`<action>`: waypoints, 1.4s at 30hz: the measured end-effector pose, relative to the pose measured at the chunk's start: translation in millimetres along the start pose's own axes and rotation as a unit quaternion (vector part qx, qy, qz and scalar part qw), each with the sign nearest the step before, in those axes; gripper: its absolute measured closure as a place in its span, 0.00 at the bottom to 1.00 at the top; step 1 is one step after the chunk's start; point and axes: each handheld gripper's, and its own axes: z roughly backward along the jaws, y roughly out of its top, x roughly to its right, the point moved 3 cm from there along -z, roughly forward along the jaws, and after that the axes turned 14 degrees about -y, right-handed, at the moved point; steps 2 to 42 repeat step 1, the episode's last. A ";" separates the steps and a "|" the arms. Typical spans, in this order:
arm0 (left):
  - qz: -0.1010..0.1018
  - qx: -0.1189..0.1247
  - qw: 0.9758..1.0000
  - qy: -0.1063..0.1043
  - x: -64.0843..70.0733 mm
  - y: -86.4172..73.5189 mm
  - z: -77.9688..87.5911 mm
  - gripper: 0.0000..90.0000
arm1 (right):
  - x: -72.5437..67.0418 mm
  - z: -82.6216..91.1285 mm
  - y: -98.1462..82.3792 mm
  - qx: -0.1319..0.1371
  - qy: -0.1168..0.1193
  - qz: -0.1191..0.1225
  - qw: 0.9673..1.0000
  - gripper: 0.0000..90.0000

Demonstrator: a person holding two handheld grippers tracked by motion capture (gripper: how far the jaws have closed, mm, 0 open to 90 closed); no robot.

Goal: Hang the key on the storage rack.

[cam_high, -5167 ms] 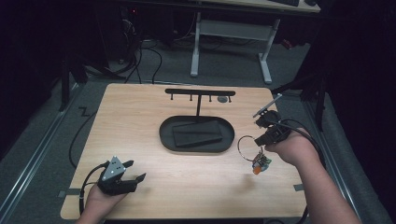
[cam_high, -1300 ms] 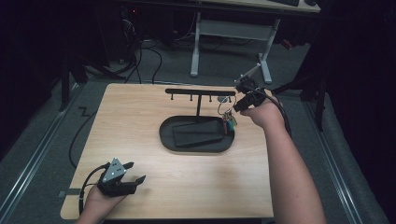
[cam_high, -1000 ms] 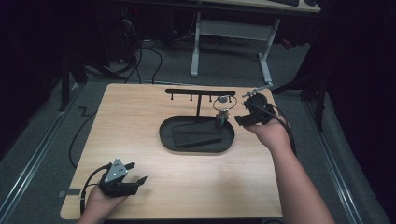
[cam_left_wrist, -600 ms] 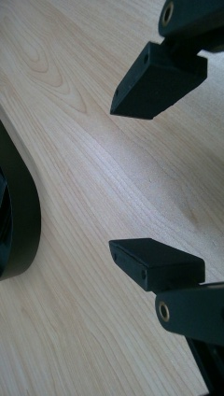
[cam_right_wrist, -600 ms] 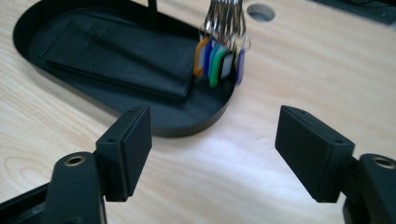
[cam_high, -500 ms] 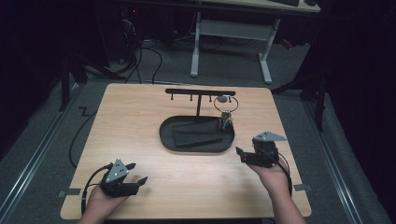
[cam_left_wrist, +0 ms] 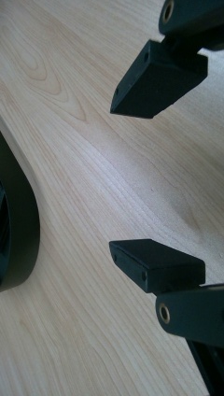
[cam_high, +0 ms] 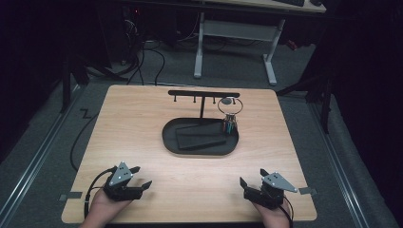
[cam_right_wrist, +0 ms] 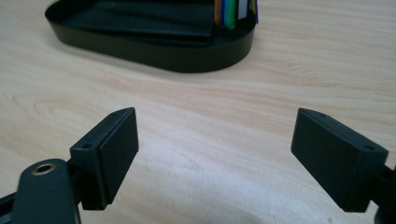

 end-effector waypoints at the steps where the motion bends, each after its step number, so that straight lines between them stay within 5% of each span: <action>1: -0.002 0.000 1.000 -0.001 0.3 0.1 0.6 0.32 | 0.6 -1.7 0.5 0.002 -0.002 0.001 1.000 0.16; 42: -0.002 0.000 1.000 -0.001 0.3 0.1 0.6 0.32 | 0.6 -1.7 0.5 0.002 -0.002 0.001 1.000 0.16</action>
